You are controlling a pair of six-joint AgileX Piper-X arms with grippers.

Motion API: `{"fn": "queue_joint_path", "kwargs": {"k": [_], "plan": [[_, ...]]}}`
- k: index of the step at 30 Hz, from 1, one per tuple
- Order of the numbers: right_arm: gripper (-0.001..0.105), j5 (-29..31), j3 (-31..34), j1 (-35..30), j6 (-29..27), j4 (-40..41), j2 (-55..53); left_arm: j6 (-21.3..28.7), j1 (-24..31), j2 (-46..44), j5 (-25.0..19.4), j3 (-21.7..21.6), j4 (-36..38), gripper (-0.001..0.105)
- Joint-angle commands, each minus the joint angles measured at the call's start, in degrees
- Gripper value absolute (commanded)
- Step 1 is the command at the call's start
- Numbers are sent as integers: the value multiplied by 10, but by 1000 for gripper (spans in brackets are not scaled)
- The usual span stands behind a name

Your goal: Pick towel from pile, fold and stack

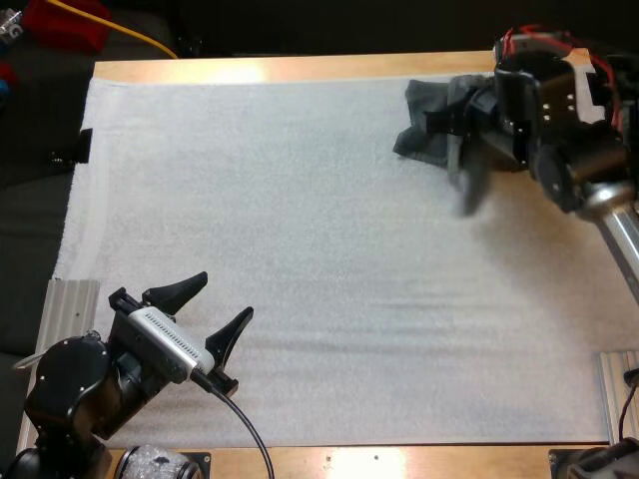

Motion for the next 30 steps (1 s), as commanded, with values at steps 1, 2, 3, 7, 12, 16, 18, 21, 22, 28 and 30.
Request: {"fn": "queue_joint_path", "kwargs": {"k": [1, 2, 3, 7, 12, 16, 18, 21, 22, 28, 30], "plan": [[1, 0, -11, 11, -17, 10, -13, -2, -3, 1, 4, -3, -7, 61], [1, 0, -17, 21, -21, 19, -19, -2, -3, 1, 4, -3, -7, 61], [1, 0, -23, 32, -22, 29, -24, -2, -3, 1, 4, -3, -7, 61], [1, 0, -28, 65, -22, 48, -34, -2, -3, 1, 4, -3, -7, 61], [1, -6, -28, 131, -21, 74, -45, -2, -3, 1, 4, -3, -7, 61], [1, -6, -30, 186, -9, 83, -48, -2, -3, 1, 4, -3, -7, 61], [1, -6, -31, 221, -6, 86, -53, -2, -3, 1, 4, -3, -7, 61], [1, -4, -31, 257, 25, 94, -62, -2, -3, 1, 4, -3, -7, 61], [1, -4, -31, 263, 31, 96, -64, -2, -3, 1, 4, -3, -7, 61], [1, -4, -28, 277, 38, 115, -65, -2, -3, 1, 4, -3, -7, 61], [1, -4, -28, 261, 31, 126, -48, -2, -3, 1, 4, -3, -7, 61]]}}
